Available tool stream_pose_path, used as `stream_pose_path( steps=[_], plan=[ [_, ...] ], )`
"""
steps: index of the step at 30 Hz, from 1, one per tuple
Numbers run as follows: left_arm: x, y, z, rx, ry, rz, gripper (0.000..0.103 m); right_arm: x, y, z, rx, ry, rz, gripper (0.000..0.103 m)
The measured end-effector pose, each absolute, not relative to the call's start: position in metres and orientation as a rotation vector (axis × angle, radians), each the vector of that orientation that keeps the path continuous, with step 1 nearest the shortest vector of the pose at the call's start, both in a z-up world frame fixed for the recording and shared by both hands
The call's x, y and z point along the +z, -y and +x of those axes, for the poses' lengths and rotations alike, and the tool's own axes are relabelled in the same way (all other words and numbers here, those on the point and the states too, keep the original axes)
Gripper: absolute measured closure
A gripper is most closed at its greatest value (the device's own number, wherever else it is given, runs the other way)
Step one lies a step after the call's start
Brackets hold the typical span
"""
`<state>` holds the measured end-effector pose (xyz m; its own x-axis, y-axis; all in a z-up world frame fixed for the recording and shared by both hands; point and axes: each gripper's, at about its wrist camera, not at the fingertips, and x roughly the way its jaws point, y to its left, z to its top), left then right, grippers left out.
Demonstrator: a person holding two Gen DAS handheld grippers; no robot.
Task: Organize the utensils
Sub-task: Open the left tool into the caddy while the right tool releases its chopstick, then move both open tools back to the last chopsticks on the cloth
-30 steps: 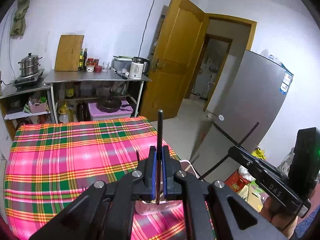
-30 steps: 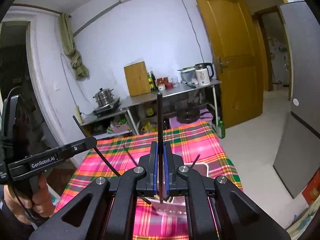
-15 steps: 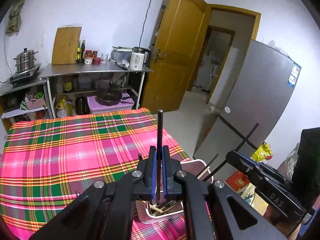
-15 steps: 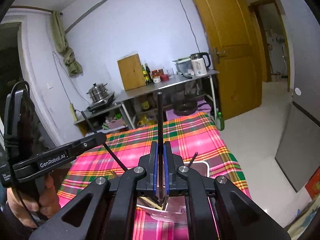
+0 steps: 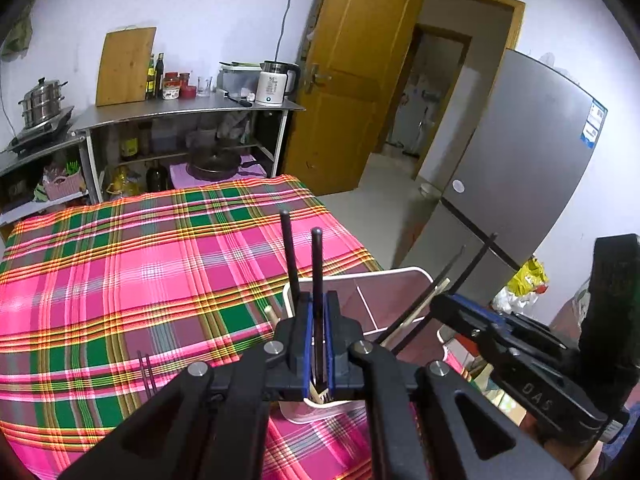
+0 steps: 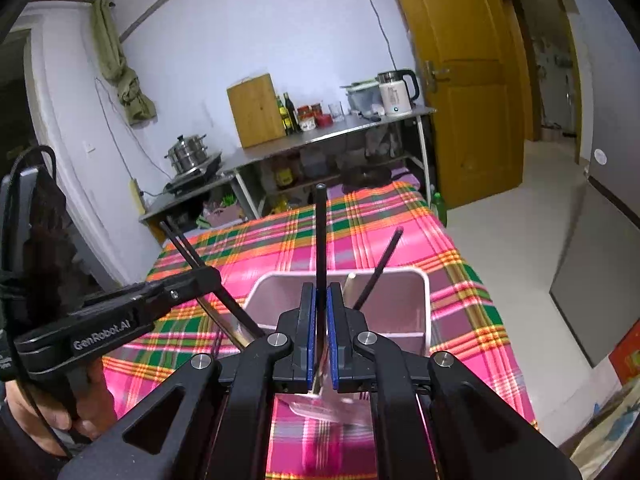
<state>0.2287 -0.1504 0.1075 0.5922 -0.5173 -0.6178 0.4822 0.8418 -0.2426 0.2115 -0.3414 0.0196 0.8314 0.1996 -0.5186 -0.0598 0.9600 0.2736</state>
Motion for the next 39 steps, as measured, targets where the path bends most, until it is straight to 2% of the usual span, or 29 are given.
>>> stream_pose_path(
  steps=[7,9,16,23,39],
  plan=[
    [0.121,0.146,0.214,-0.590,-0.695,-0.046,0.075,0.021,0.344,0.206,0.145,-0.587,0.253,0.096],
    [0.127,0.141,0.209,-0.580,-0.666,-0.045,0.066,0.025,0.345,0.200,0.138,-0.571,0.244,0.094],
    [0.143,0.114,0.193,-0.556,-0.616,-0.083,0.066,0.038,0.344,0.182,0.135,-0.534,0.243,0.091],
    [0.137,0.085,0.173,-0.508,-0.602,-0.094,0.066,0.046,0.335,0.159,0.151,-0.501,0.233,0.091],
    [0.074,0.025,0.135,-0.396,-0.702,-0.163,0.066,0.017,0.283,0.131,0.248,-0.557,0.179,0.091]
  ],
)
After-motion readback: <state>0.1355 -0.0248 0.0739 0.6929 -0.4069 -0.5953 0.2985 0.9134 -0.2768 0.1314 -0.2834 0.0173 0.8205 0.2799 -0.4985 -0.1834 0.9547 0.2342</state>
